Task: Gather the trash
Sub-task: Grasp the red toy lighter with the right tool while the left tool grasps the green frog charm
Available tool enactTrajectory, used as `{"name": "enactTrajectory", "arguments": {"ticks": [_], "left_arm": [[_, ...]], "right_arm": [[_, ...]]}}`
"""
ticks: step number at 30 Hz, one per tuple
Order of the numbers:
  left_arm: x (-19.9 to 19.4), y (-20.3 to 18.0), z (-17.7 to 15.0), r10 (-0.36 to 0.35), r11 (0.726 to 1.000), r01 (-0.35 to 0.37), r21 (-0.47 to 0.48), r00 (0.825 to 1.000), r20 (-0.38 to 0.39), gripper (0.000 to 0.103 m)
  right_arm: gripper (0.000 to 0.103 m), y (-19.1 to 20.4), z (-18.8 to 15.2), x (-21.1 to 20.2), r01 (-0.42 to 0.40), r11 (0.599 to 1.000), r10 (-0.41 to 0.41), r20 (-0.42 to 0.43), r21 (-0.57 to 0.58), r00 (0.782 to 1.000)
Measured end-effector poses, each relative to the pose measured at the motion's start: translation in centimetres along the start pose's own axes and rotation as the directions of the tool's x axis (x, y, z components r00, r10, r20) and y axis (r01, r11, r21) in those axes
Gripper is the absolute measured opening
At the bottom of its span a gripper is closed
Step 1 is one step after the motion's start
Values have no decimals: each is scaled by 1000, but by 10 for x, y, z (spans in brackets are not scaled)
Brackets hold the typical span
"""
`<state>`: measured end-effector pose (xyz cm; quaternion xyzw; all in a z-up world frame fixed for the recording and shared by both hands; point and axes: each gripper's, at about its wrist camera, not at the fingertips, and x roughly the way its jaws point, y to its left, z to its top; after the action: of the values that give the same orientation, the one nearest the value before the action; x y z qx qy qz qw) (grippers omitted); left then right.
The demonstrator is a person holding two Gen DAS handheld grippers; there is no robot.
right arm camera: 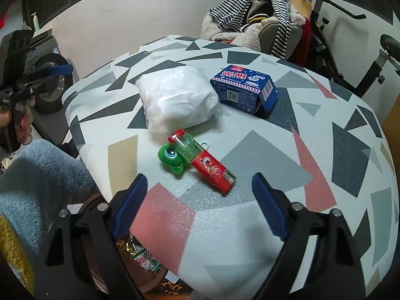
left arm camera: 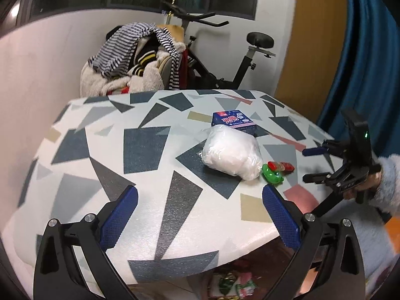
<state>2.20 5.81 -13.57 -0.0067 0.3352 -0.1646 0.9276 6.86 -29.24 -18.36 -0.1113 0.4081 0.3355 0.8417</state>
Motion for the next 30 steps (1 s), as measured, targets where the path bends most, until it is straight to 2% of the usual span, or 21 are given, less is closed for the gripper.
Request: {"name": "enactTrajectory", "arguments": {"ticks": [10,16,18,20,21,23,30], "left_arm": [[12,4,-5,-48,998,46,-48,998,-41,97],[19,6,-6,-73,995,68,-73,995,-61,97],[22,7,-4,-84,993,78,-87,994,-65,97],[25,8,-3,-97,990,90,-105,993,-68,97],[26,8,-2,-102,989,94,-112,992,-69,97],[30,8,0,-108,988,99,-122,992,-72,97],[42,-1,5,-148,981,136,-136,985,-84,97]], "right_arm": [[57,3,12,31,-1,995,-5,-67,-96,998],[53,-2,24,49,-37,995,26,-104,-98,994],[47,-3,26,52,-61,994,50,-113,-95,992],[33,-3,27,52,-91,991,79,-122,-94,989],[33,-4,28,53,-94,991,83,-122,-94,989],[26,-4,27,49,-102,991,92,-107,-88,990],[25,-15,22,31,-106,993,106,-4,43,994]]}}
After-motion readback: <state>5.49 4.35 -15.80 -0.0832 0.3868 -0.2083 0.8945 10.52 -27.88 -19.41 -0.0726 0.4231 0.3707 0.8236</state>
